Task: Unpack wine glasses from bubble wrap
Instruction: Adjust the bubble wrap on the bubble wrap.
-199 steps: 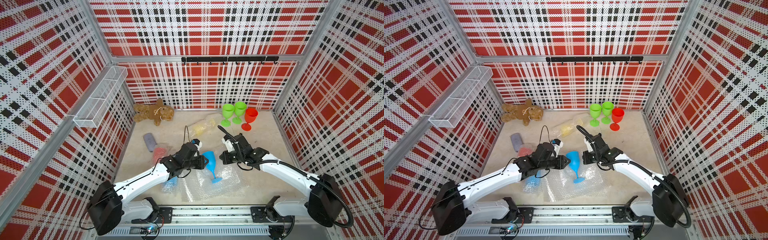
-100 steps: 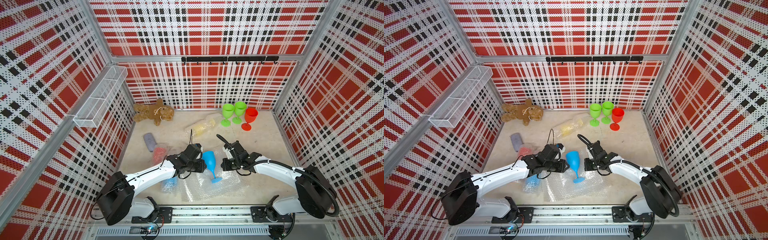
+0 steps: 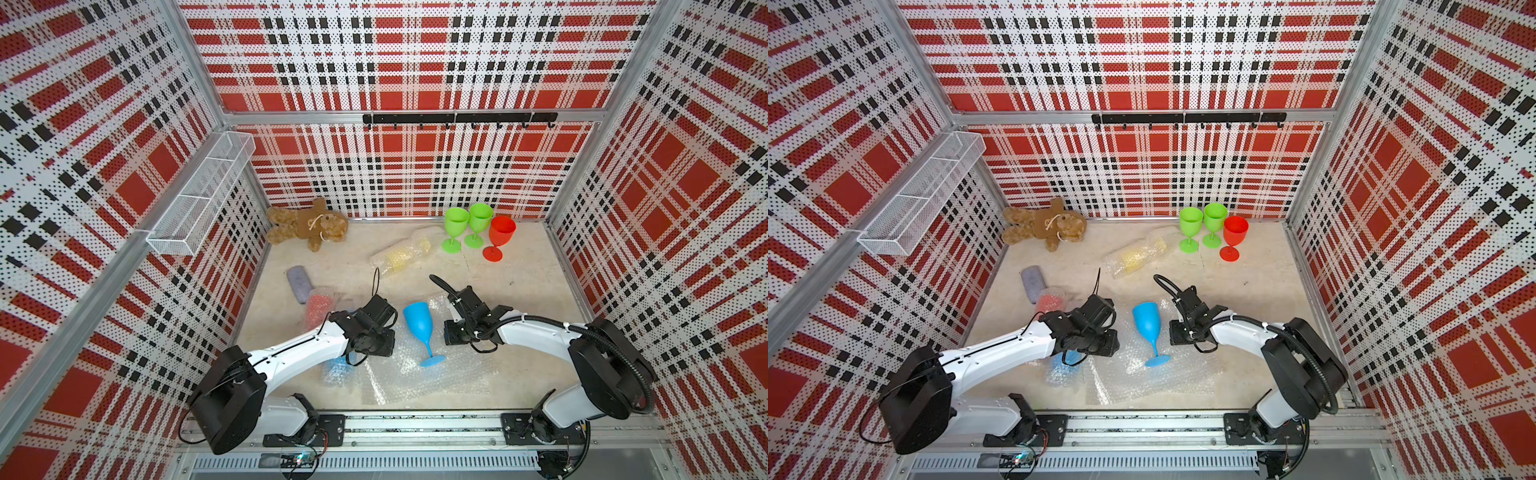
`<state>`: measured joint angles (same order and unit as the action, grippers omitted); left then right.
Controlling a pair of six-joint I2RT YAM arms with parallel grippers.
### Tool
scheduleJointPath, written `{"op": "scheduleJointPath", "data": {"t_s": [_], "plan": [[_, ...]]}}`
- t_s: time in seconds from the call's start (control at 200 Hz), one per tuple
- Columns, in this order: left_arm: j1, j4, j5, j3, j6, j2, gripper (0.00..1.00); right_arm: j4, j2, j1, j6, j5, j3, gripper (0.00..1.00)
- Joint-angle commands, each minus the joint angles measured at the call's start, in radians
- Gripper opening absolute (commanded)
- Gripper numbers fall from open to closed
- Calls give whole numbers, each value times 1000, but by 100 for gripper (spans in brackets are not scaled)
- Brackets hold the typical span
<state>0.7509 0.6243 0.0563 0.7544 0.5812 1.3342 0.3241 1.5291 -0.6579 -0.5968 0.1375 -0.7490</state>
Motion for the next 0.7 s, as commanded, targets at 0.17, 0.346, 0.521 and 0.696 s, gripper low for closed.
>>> {"op": "scheduleJointPath", "data": {"t_s": [0.17, 0.346, 0.521, 0.696], "plan": [[-19, 113, -137, 86, -17, -65, 28, 10, 2, 9, -1, -22, 5, 0], [-15, 68, -118, 134, -38, -150, 18, 44, -42, 9, 5, -18, -12, 1], [-26, 28, -220, 171, -44, -208, 12, 171, -128, 7, 90, -35, -112, 34], [-70, -201, -166, 96, -120, -372, 20, 368, -123, -21, 205, -83, -330, 57]]}}
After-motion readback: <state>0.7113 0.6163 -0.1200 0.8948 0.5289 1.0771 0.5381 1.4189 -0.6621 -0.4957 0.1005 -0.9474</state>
